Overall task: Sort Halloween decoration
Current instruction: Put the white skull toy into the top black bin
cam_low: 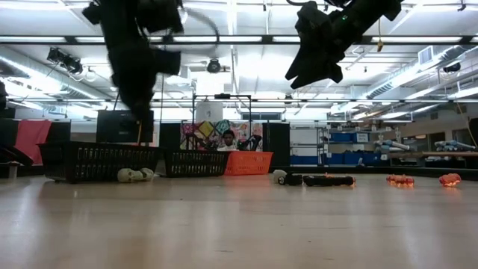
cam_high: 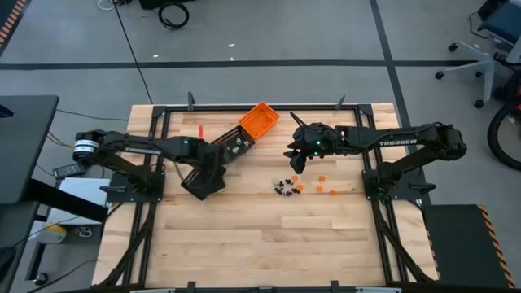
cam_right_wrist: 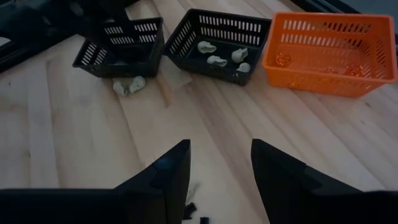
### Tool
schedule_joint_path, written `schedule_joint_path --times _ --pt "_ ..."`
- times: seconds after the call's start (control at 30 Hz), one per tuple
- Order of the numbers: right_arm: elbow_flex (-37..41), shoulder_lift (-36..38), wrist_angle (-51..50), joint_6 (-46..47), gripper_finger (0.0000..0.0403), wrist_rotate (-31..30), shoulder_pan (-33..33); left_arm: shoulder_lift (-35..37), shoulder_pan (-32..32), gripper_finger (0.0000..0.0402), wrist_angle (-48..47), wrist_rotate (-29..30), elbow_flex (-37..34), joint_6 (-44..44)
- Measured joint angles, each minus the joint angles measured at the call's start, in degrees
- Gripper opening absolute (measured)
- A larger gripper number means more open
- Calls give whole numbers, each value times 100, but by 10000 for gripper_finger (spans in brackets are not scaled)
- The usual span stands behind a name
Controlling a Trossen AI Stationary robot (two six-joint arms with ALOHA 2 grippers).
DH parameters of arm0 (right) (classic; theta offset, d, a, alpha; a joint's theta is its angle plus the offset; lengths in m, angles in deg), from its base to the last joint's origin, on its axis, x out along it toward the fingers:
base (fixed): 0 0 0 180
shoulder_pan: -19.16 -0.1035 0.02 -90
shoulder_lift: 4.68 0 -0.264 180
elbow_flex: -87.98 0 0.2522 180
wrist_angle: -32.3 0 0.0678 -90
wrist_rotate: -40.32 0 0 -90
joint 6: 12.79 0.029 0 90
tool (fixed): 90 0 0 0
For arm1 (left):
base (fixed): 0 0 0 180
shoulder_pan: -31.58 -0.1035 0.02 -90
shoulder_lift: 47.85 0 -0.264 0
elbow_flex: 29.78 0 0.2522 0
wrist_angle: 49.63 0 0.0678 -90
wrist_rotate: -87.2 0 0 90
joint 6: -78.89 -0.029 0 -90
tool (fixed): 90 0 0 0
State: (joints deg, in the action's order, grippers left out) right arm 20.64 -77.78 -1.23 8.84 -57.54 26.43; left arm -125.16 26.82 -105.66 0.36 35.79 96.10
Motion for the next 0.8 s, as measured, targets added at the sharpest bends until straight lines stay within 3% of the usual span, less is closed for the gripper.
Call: schedule_joint_path --times 0.23,0.5,0.8 --pt "0 0 10 -78 173 0 2 -126 473 144 845 257 7 -124" --pt "0 0 50 -20 173 -1 2 -763 948 165 740 13 -6 -529" --pt "0 0 91 29 173 0 0 -1374 1012 192 488 9 -2 -1032"
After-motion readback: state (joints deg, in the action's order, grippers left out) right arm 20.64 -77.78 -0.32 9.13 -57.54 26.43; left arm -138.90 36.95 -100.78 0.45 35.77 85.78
